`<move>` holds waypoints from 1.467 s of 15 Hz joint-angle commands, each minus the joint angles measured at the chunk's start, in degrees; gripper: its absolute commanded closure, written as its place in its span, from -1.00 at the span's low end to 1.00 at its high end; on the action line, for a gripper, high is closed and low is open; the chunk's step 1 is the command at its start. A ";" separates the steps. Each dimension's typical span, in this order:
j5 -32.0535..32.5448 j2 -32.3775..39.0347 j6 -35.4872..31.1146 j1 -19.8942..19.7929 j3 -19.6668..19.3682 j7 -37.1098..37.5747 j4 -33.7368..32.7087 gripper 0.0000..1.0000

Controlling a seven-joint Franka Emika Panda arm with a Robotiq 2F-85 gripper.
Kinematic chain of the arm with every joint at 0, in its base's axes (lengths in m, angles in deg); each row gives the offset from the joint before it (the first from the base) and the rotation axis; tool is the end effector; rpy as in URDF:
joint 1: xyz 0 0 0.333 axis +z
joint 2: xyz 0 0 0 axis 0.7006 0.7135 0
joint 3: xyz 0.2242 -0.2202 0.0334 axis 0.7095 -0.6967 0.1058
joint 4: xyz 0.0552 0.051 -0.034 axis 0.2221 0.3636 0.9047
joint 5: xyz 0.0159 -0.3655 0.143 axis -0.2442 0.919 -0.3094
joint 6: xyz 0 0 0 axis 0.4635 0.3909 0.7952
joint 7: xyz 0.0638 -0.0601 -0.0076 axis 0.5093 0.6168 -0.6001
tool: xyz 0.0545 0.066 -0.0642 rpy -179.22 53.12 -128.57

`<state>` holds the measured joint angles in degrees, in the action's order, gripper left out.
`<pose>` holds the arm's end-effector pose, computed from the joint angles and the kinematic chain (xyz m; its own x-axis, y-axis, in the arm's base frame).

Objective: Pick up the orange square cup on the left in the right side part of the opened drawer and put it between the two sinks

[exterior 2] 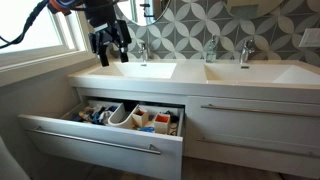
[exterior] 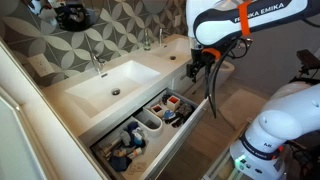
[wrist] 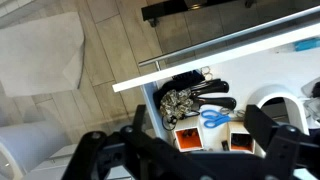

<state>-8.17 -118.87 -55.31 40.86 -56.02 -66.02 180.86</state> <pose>0.3450 0.0257 0.4418 0.9778 -0.1968 -0.0717 -0.1748 -0.9554 0.2382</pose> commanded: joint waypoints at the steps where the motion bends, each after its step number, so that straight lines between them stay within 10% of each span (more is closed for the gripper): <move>1: 0.47 0.11 0.16 0.98 -0.86 0.46 -0.09 -1.00; 12: 0.47 0.11 0.16 0.98 -0.86 0.46 -0.09 -1.00; 22: -1.18 20.90 -27.21 1.56 -1.23 1.68 -2.91 -1.00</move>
<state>-8.26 -106.63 -75.78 41.65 -56.33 -65.53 180.55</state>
